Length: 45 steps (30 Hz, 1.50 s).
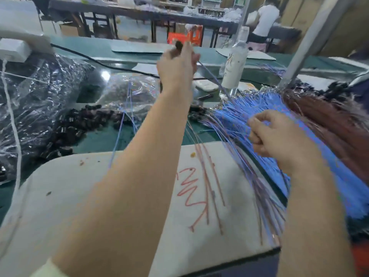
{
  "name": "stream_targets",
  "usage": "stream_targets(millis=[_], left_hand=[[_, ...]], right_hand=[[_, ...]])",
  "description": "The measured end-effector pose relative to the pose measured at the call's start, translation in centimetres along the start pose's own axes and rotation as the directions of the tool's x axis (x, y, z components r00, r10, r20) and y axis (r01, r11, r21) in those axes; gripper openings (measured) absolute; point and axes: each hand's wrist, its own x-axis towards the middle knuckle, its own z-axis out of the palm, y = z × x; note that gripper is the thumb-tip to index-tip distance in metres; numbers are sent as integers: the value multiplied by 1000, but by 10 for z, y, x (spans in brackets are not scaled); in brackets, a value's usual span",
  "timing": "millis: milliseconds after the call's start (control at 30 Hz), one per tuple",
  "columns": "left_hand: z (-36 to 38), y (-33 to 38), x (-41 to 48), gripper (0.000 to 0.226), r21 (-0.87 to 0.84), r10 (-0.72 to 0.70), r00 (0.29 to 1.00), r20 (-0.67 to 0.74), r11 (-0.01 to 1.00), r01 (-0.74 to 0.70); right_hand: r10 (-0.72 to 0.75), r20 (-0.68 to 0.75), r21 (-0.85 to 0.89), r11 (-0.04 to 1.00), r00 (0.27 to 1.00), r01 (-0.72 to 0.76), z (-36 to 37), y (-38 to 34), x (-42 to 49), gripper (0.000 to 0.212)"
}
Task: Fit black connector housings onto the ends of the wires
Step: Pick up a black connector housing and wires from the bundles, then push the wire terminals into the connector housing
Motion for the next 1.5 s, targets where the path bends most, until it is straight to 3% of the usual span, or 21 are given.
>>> stream_targets(millis=[67,100,167,233,333,433,567,733,833,933,1033,1200,1400,1433,1500], left_hand=[[15,-52,-10,18,240,-170,979,114,961,139],[18,-76,-16,22,357,-246,959,138,916,183],[16,-113,-30,16,514,-340,929,146,829,222],[11,-129,-38,13,554,-380,915,136,795,248],[6,-126,-33,12,532,-379,917,127,806,259],[0,-95,-21,10,433,-294,949,113,875,219],[-41,-29,3,12,276,-93,995,34,958,80],[-134,34,29,7,210,32,979,-201,978,11],[-182,52,36,9,143,40,933,-358,990,13],[-214,60,35,11,74,22,904,-427,997,11],[-226,60,34,11,47,7,889,-457,999,16],[-216,46,28,14,249,59,916,-398,968,46],[-197,24,21,16,405,27,959,-282,910,94],[-196,22,20,15,420,26,961,-276,902,96],[-198,20,20,14,485,55,964,-260,871,81]], right_hand=[[38,-95,-372,926,995,-71,4,25,9,18],[67,-104,-479,871,992,-110,10,36,12,21],[146,-110,-553,813,983,-183,22,54,15,23],[167,-145,-578,786,975,-221,31,59,17,23],[76,-209,-538,824,975,-180,39,49,22,19],[-77,-219,-428,904,973,-25,55,17,27,18],[-206,-31,-310,932,978,187,111,-32,39,14],[-302,255,-204,912,919,356,213,-68,41,17],[-322,356,-275,861,877,428,262,-74,39,26],[-352,435,-456,708,829,540,294,-73,42,40],[-365,425,-591,581,828,559,311,-74,44,37],[-414,349,-576,613,841,541,308,-72,58,23],[-389,419,-591,570,821,571,304,-61,54,23],[-416,395,-563,594,819,574,303,-60,51,22],[-441,295,-411,742,847,530,291,-60,49,19]])
